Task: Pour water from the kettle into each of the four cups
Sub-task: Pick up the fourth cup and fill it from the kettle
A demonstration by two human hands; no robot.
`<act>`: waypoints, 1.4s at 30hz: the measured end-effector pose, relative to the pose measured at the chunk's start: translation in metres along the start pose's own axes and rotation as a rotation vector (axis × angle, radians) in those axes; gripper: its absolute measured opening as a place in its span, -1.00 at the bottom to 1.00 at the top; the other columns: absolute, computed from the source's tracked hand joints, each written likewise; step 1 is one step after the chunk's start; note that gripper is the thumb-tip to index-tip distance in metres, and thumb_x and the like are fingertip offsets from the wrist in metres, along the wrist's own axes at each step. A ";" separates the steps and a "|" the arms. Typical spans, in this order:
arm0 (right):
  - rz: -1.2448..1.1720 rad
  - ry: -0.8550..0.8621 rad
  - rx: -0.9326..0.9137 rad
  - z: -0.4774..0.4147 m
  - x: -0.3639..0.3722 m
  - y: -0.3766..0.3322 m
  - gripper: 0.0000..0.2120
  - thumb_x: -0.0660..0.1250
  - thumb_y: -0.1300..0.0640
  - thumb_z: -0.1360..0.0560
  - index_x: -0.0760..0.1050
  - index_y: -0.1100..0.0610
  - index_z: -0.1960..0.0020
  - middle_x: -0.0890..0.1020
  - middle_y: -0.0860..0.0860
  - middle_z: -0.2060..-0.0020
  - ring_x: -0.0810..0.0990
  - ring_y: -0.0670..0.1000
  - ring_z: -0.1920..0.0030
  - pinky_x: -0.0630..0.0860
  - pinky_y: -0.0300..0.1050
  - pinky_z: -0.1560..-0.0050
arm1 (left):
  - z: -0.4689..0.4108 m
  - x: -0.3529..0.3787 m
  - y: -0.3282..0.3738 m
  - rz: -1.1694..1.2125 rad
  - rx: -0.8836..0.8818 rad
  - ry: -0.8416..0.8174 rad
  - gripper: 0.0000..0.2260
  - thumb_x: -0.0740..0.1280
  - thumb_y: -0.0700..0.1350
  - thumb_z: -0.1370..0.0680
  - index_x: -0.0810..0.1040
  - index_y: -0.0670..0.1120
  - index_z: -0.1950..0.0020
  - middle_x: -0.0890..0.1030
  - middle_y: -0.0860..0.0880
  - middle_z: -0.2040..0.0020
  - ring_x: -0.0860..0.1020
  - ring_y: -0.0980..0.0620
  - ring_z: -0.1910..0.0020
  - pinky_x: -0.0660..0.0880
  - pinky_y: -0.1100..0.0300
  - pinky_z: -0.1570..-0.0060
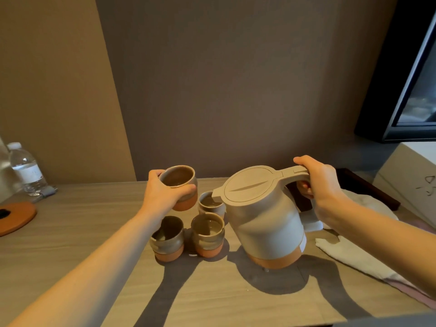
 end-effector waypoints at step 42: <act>0.448 -0.139 -0.305 0.059 0.002 -0.024 -0.51 0.29 -0.02 -0.48 0.56 0.46 0.21 0.59 0.38 0.26 0.52 0.14 0.25 0.56 0.20 -0.02 | 0.114 -0.004 -0.004 -0.510 0.370 -0.290 -0.22 0.59 0.23 -0.10 0.30 0.22 -0.22 0.38 0.21 -0.12 0.40 0.12 -0.11 0.50 0.22 -0.01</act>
Point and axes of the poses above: each hand's wrist, its own z-axis away from the middle knuckle, its own x-axis out of the palm, y = z × x, the point moved 2 cm from there along -z, towards the middle knuckle
